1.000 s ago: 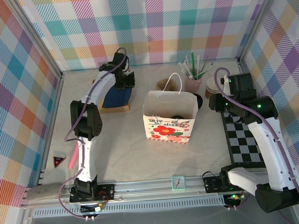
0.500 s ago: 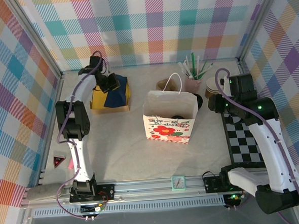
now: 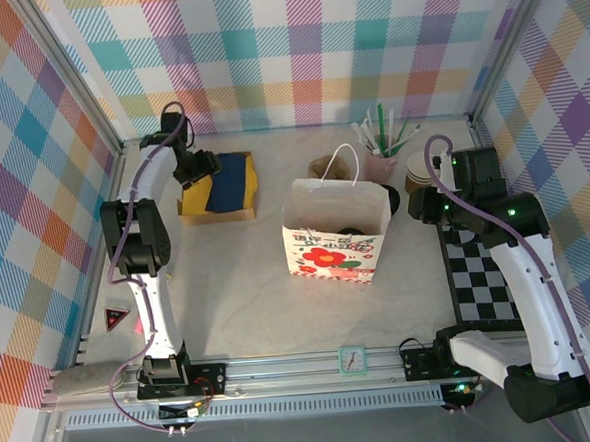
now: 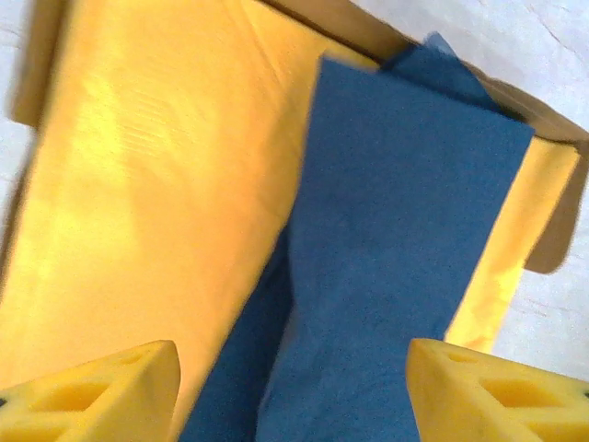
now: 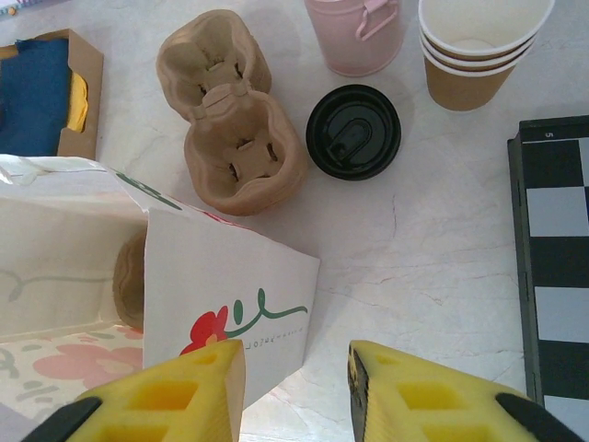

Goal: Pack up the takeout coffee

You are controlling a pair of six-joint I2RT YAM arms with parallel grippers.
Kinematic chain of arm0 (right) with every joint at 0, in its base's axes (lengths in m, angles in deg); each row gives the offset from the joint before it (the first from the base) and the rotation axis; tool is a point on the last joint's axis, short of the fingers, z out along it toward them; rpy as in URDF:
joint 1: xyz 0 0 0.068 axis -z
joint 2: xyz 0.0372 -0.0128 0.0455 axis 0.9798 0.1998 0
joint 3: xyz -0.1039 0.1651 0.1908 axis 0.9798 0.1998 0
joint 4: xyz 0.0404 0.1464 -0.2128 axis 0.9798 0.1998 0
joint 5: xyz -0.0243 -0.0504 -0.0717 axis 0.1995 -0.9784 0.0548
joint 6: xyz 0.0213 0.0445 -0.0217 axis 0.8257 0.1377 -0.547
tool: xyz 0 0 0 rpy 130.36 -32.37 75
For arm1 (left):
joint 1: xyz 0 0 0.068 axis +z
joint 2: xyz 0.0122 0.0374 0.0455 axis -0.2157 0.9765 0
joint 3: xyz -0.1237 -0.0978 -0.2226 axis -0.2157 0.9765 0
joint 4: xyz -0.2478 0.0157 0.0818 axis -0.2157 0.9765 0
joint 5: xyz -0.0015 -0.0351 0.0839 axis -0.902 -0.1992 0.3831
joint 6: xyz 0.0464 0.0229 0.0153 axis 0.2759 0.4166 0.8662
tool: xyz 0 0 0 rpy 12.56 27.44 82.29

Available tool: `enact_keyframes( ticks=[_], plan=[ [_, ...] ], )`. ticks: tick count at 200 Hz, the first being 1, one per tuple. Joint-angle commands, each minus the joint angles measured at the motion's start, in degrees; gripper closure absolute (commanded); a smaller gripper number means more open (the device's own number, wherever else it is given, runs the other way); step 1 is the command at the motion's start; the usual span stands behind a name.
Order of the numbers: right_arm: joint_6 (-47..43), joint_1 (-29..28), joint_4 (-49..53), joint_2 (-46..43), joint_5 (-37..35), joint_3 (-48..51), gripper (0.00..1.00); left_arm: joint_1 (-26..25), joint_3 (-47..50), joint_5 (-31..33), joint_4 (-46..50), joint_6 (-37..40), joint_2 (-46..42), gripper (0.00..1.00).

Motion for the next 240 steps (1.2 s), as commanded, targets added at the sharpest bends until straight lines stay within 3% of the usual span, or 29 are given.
enact_keyframes(
  ticks=[1,40,110,240],
  plan=[
    [0.4,0.3,-1.6,-0.9,1.3,0.0,0.64,-3.9,-2.5,10.7,2.4,3.5,-5.0,0.32],
    [0.6,0.3,-1.9,-0.6,2.3,0.5,0.59,-10.1,-8.5,15.4,6.4,8.0,-0.6,0.32],
    [-0.1,0.3,-1.5,-2.1,1.0,2.0,0.53,-15.6,-17.8,21.7,11.3,10.3,10.3,0.32],
    [-0.4,0.3,-2.4,-1.2,0.7,2.1,0.5,-16.4,-20.1,24.3,11.5,11.3,17.9,0.36]
  ],
)
